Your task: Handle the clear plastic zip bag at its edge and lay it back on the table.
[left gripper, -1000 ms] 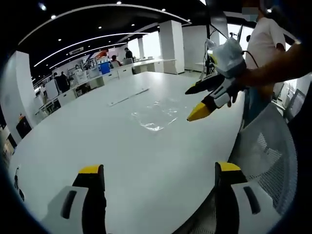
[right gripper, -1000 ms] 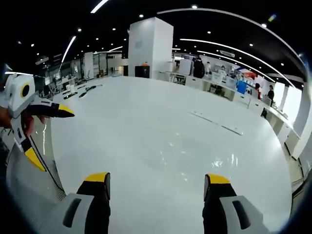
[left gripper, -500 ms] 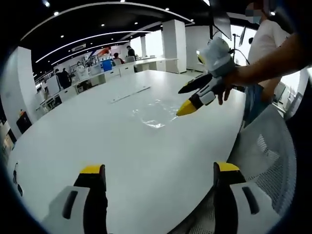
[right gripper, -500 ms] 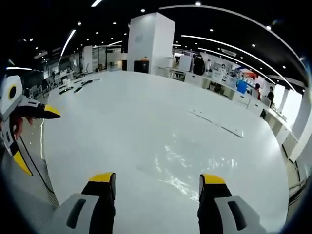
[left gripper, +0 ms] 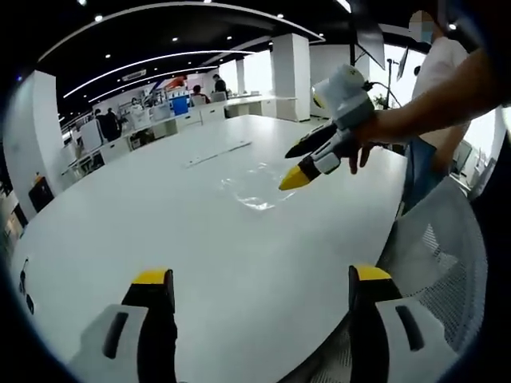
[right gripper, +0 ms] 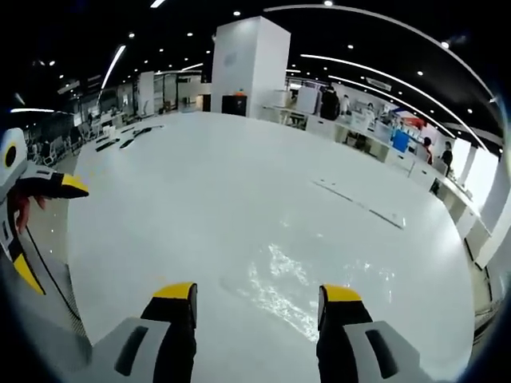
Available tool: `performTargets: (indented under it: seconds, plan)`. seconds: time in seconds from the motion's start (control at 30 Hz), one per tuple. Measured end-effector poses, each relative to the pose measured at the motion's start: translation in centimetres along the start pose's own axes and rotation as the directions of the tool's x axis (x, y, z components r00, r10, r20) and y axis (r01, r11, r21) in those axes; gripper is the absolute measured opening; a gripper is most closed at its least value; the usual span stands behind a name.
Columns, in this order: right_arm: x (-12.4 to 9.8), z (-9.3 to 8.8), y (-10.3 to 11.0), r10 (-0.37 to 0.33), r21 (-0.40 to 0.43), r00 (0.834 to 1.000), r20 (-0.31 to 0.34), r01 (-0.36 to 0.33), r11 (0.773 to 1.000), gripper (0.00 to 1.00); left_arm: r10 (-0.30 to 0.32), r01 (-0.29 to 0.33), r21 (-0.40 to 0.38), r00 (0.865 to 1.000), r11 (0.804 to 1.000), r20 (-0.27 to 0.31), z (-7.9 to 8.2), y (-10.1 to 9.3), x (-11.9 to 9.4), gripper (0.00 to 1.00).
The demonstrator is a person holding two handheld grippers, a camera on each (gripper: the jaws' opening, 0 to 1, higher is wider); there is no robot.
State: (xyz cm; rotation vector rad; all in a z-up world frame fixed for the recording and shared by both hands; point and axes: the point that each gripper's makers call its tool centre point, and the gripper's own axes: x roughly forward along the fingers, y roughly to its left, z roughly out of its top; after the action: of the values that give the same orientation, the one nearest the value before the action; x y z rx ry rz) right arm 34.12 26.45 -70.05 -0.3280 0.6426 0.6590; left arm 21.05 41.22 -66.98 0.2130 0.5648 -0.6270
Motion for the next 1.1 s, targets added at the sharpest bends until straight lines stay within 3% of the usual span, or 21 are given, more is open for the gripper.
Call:
performTargets:
  seconds: [0.4,1.1]
  plan:
    - [1.4,1.0,1.1,0.020,-0.019,1.000,-0.005,-0.020,1.000,0.53,-0.001,0.001,0.023,1.000,1.000,-0.004,0.1,-0.3,0.0,0.88]
    - [3.6,0.8,1.3,0.009,0.018,0.999,-0.043,-0.008,1.000,0.41,-0.003,0.003,0.015,1.000,1.000,0.004,0.2,-0.7,-0.4,0.85]
